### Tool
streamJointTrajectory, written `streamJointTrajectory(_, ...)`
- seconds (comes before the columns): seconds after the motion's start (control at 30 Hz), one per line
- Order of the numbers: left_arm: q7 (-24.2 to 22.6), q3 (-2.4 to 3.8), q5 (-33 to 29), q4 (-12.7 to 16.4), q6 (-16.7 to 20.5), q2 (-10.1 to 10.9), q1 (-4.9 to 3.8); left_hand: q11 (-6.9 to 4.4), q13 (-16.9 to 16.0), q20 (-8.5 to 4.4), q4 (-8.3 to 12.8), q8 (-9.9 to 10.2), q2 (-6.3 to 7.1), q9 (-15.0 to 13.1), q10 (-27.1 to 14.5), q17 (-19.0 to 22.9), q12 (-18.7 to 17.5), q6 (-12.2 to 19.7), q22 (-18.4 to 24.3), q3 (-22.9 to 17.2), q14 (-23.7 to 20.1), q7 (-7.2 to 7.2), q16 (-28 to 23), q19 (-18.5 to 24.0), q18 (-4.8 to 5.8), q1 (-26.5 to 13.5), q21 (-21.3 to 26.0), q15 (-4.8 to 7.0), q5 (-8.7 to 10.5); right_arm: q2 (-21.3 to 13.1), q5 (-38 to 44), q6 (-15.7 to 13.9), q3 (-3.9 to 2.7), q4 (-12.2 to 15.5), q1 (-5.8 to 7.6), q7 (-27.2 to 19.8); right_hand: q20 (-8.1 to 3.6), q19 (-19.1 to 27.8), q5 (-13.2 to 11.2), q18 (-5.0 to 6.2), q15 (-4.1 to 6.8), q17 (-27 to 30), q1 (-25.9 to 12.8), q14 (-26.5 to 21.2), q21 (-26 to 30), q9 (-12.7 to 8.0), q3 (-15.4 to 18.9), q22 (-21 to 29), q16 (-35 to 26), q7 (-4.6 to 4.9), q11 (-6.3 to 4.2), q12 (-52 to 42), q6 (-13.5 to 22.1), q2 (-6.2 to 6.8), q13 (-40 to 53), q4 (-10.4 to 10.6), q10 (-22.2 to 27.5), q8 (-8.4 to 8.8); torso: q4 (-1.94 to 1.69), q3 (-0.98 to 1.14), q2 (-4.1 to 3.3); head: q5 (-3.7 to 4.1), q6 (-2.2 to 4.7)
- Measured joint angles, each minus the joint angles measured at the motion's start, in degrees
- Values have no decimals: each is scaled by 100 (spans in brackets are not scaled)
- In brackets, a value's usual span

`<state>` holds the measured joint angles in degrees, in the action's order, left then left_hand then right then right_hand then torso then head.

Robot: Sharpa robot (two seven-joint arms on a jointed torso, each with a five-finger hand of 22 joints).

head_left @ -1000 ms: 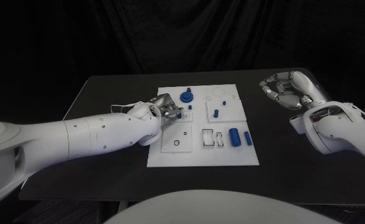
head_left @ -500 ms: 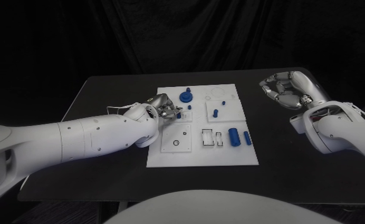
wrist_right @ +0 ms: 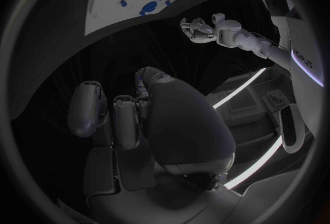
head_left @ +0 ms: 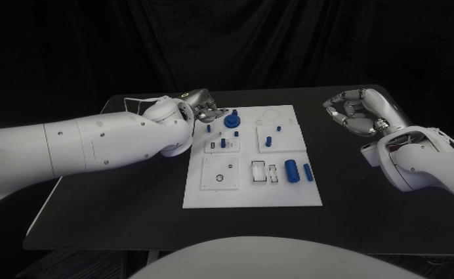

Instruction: Assemble the parts on the task board

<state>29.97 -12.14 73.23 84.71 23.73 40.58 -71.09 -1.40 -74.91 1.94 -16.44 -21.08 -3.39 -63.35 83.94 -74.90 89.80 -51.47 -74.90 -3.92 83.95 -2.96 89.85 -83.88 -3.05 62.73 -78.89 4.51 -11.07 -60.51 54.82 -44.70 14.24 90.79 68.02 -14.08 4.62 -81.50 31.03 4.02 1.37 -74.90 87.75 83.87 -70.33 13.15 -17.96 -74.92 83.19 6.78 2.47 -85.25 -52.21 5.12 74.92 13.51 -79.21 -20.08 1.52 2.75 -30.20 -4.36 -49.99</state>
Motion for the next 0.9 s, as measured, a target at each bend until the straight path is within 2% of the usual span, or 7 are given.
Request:
streamJointTrajectory(0.1, 72, 5, -223, -135, -716, -90, -243, 0, 0, 21, -16, 0, -63, 3, 0, 0, 0, -49, 0, -16, 0, 43, 0, -21, -1, 63, 38, 0, -41, 7, 0, 2, 0, -6, 0, 0, 0, 0, 0, 0, 0, 0, 0, 0, 0, 0, 0, 0, 0, 0, 0, 0, 0, 0, 0, 0, 0, 0, 3, 2, 5, -3, 0)
streamJointTrajectory(0.2, 144, 5, -464, -382, -1476, -258, -415, 0, 0, 21, 0, 22, -72, 106, 0, 0, 0, -205, 0, -32, 0, 51, 0, -21, 0, 169, 37, 0, -40, 4, 0, 3, 0, -9, 0, 2, 0, 0, 0, 0, 0, 0, 0, 0, 0, 0, 0, 0, 0, 0, 0, 0, 0, 0, 0, 0, 0, 0, 3, 2, 5, 24, 0)
streamJointTrajectory(0.3, 196, 3, -633, -681, -2132, -460, -532, 0, 0, 21, 0, 211, -48, 325, 0, 0, 0, -404, 0, -32, 0, 62, 0, -21, -1, 238, -52, 0, 65, 0, 0, 3, 0, -10, 0, 3, 0, 0, 0, 0, 0, 0, 0, 0, 0, 0, 0, 1, 0, 0, 0, 0, 0, 0, 0, 0, 0, 0, 3, 3, 4, 35, 0)
streamJointTrajectory(0.43, 250, 3, -857, -1418, -3150, -927, -640, 0, 0, 21, 25, 593, -23, 722, 0, 0, 0, -615, 0, -7, 0, 45, 0, -21, -1, 318, -88, 0, 144, 4, 0, 5, 0, -11, 0, 6, 0, 0, 0, 0, 0, 0, 0, 0, 0, 0, 0, 1, 0, 0, 0, 0, 0, 0, 0, 0, 0, 0, 0, 5, 4, 23, 0)
streamJointTrajectory(0.53, 305, 3, -1126, -2018, -3825, -1285, -675, 0, 0, 21, 52, 937, -10, 1118, 0, 0, 0, -746, 0, 47, 8, -4, 0, -21, 0, 392, -60, -35, 186, 9, 0, 7, 0, -5, 0, 6, 0, 0, 0, 0, 0, 0, 0, 0, 0, 0, 0, 1, 0, 0, 0, 0, 0, 0, -1, 0, 0, 0, 0, 6, 3, 5, 0)
streamJointTrajectory(0.7, 403, 4, -1602, -2773, -4645, -1721, -679, 41, 0, 42, 39, 1235, -10, 1476, 0, 0, 0, -836, 0, 121, 0, -28, 0, 0, 0, 392, 70, -43, 232, 3, 0, 8, 0, 20, 0, 9, 0, 0, 0, 0, 0, 0, 0, 0, 0, 1, 0, 1, 0, 0, 0, 0, 0, 0, -1, 0, 0, 0, 0, 3, -2, 4, 0)
streamJointTrajectory(0.9, 483, 4, -1952, -3385, -5133, -2087, -595, 41, 0, 62, 48, 1265, -10, 1576, 0, 0, 0, -930, 0, 161, 20, -16, 0, 21, 0, 392, 114, -63, 263, 6, 0, 9, 0, 37, 0, 11, 0, 0, 0, 0, 0, 0, 0, 0, 0, 1, 0, 1, 0, 0, 0, 0, 0, 0, -1, 0, 0, 0, 5, -1, -15, -47, 0)
